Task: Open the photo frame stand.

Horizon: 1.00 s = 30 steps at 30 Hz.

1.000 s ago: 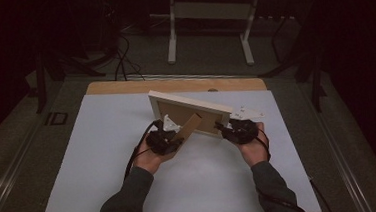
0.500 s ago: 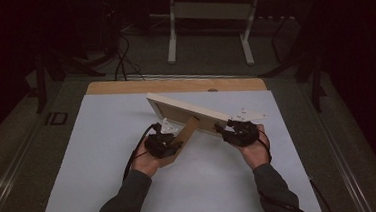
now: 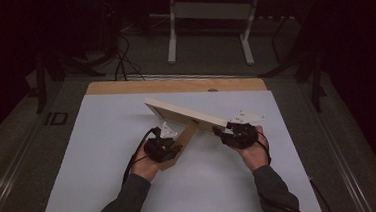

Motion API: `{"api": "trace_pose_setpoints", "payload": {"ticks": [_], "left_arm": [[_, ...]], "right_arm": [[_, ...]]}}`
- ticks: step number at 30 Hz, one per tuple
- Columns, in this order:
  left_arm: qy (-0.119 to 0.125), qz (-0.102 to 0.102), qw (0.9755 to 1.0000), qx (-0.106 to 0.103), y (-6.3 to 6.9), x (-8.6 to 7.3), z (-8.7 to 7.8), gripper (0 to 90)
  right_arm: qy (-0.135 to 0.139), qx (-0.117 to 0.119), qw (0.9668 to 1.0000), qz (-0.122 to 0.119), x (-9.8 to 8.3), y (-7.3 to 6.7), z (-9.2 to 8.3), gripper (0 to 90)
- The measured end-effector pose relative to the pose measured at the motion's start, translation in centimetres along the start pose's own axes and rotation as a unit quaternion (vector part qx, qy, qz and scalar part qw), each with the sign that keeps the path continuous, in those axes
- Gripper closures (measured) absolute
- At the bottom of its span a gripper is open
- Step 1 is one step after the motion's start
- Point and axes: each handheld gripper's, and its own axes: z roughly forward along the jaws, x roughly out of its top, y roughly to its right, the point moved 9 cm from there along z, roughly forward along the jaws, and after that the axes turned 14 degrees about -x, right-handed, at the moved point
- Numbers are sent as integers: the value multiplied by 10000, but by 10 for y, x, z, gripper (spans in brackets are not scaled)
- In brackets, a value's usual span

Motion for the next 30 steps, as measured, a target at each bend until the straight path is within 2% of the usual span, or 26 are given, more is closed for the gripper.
{"api": "trace_pose_setpoints", "payload": {"ticks": [9,21,30], "left_arm": [[38,-12,10000,-26,1,-1,0,723],[107,-8,9999,-120,4,-1,-5,637],[127,3,9998,-165,7,-1,-8,612]], "right_arm": [[-13,-6,10000,41,-1,0,0,552],[-83,32,9999,70,-6,2,-1,509],[-139,37,9999,74,-7,3,-2,503]]}}
